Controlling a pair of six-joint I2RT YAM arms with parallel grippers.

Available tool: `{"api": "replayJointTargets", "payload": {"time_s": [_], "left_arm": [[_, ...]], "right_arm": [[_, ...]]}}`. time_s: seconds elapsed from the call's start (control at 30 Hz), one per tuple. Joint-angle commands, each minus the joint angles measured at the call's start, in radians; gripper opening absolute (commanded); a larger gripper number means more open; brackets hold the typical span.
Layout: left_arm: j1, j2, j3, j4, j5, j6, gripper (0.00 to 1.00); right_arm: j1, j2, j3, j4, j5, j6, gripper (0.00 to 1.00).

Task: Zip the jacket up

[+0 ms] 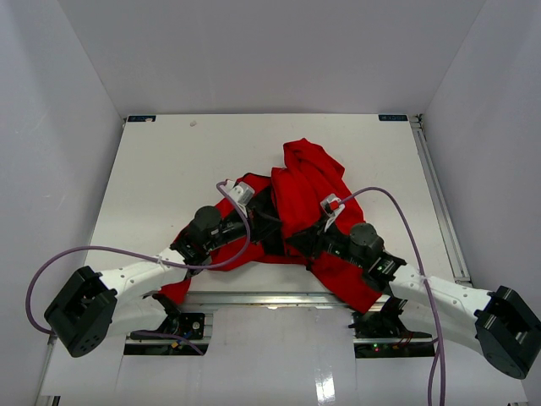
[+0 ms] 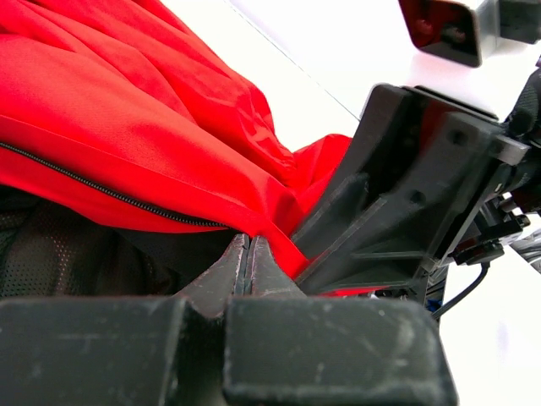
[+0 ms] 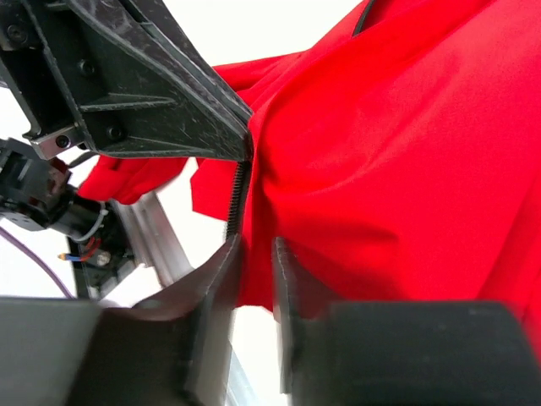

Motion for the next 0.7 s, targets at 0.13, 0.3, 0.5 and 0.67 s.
{"api": "replayJointTargets", "payload": {"time_s": [0.13,0.3,0.5,0.67], "left_arm": [[0.006,-0.020,0.007,0.036,0.077,-0.016,0.00],[0.006,-0.006,0.063,-0.136,0.086,0.005,0.55],[0.006,0.010,0.141,-0.306,0.094,-0.016,0.59],[0.006,0.050,0.192,-0.426,0.029,-0.030,0.56]], "right_arm": [[0.010,0.025,-0.012,0.117,-0.013,0.016,0.08],[0.013,0.036,0.005,0.127,0.038,0.027,0.08],[0.055,0.078,0.033,0.129,0.108,0.029,0.08],[0.088,0.106,0.044,0.133,0.174,0.023,0.08]]}}
